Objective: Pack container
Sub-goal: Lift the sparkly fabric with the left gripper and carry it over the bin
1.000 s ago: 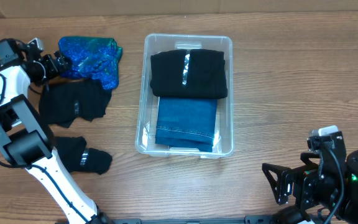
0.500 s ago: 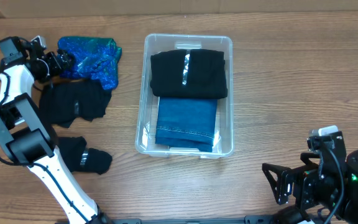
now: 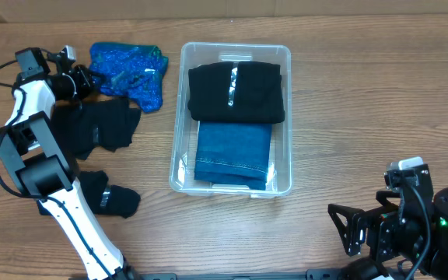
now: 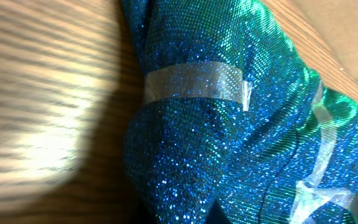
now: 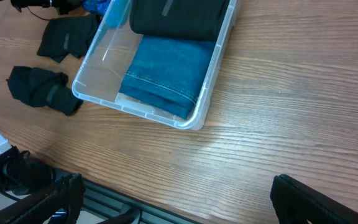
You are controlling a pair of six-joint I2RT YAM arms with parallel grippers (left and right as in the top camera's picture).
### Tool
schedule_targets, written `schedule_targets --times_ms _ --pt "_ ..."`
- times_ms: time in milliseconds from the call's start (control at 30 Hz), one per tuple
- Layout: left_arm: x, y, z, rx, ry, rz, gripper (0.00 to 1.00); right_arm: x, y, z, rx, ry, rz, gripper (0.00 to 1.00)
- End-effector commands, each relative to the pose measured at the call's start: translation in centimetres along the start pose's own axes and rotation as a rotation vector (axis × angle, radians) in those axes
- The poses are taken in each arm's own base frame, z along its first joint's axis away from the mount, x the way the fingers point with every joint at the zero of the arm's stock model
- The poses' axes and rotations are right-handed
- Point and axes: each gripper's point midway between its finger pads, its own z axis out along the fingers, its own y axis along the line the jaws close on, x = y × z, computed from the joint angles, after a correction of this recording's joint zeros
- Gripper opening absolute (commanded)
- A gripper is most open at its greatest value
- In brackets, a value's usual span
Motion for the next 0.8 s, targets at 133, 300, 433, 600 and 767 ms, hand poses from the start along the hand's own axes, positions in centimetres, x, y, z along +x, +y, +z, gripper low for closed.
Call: schedule_targets --times_ms 133,300,433,600,767 --pt "-3.3 -3.2 -2.2 0.07 0.002 0.002 0.04 -0.1 0.1 -0.1 -0.005 -0.009 -0.006 1.0" --pt "-8.5 -9.6 -8.6 0.078 -0.069 0.138 0.04 -0.1 0.1 -0.1 -0.005 -0.009 -0.006 1.0" --pt "-11.2 -15.2 -13.4 0.149 -0.157 0.211 0.04 -0.1 0.1 -0.1 -0.005 -0.009 -0.006 1.0" --pt "-11.7 -23.1 -19.4 0.283 -0.234 0.303 0.04 -0.1 0.1 -0.1 -0.005 -0.009 -0.006 1.0" --pt "-9.5 -28.7 -24.0 0.354 -0.245 0.351 0.04 -0.1 0.1 -0.1 -0.005 -0.009 -0.006 1.0"
